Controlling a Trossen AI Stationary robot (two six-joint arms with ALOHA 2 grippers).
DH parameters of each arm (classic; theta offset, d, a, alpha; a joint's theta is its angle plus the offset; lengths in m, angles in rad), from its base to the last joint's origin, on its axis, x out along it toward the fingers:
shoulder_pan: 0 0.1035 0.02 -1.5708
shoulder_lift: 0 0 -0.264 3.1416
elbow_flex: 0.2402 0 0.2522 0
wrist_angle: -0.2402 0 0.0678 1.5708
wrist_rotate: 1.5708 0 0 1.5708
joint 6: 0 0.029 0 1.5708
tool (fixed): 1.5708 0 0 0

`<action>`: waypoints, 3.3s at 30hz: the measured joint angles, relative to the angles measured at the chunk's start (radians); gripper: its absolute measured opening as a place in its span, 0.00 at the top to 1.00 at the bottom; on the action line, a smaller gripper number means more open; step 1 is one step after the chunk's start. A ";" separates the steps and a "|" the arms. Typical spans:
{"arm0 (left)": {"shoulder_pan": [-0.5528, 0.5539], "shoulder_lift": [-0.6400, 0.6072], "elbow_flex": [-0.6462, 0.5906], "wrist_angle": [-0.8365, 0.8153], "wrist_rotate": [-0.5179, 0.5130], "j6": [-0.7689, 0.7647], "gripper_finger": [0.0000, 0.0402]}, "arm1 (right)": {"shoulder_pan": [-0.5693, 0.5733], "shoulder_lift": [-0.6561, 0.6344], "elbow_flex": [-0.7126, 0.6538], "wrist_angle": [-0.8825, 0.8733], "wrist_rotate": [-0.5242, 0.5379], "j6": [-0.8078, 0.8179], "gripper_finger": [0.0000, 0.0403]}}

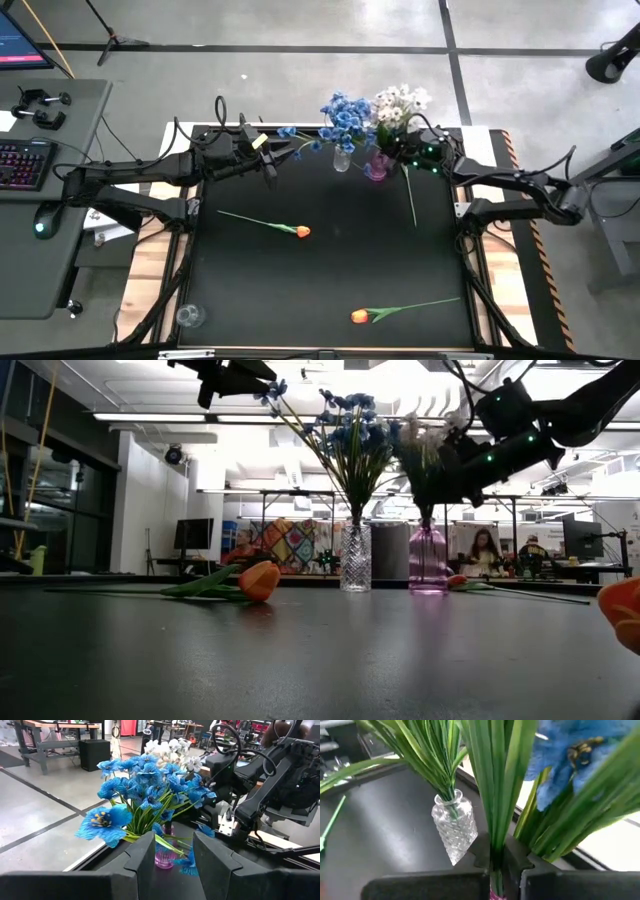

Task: Sort flowers into vase by color
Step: Put the white flowers into the purple vase, then move the bottom transparent vase to the center table

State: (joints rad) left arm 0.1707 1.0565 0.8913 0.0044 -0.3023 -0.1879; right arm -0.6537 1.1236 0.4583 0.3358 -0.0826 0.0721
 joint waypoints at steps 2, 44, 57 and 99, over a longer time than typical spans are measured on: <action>0.000 0.000 0.000 -0.001 0.000 0.000 0.70 | 0.000 -0.009 0.000 -0.003 0.000 0.031 0.96; -0.001 0.000 0.000 -0.007 0.000 -0.001 0.70 | 0.113 -0.320 0.066 -0.450 -0.045 0.077 0.48; -0.001 0.000 0.000 -0.008 0.011 -0.002 0.70 | 0.113 -0.474 0.117 -0.788 -0.064 0.114 0.48; -1.037 0.332 0.065 -0.785 1.034 -1.324 1.00 | 0.113 -0.129 0.117 -0.824 -0.125 0.304 0.48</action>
State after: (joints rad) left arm -0.8663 1.3887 0.9558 -0.7810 0.7320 -1.5118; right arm -0.5411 0.9943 0.5755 -0.4881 -0.2077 0.3756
